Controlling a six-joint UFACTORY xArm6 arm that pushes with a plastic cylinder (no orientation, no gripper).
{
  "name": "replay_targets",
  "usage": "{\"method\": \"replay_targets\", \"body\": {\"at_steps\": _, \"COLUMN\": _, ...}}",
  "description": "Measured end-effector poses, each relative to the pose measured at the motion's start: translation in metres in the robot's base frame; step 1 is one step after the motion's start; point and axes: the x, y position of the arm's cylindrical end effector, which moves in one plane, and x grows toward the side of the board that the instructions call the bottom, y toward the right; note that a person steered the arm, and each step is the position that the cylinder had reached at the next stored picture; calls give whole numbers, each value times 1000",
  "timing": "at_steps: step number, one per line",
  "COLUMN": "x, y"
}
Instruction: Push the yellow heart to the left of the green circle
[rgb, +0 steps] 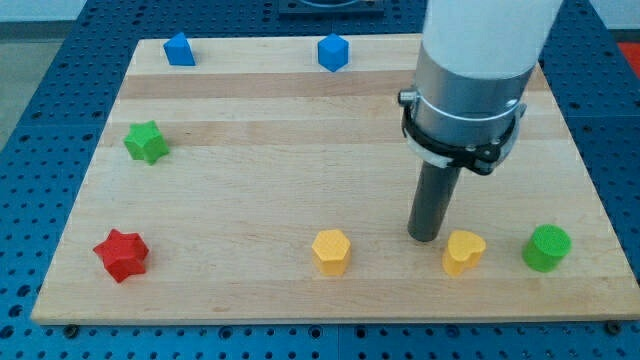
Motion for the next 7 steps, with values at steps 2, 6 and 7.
{"method": "replay_targets", "body": {"at_steps": 2, "x": 26, "y": -9}}
{"method": "replay_targets", "body": {"at_steps": 6, "x": 42, "y": 11}}
{"method": "replay_targets", "body": {"at_steps": 7, "x": 41, "y": 22}}
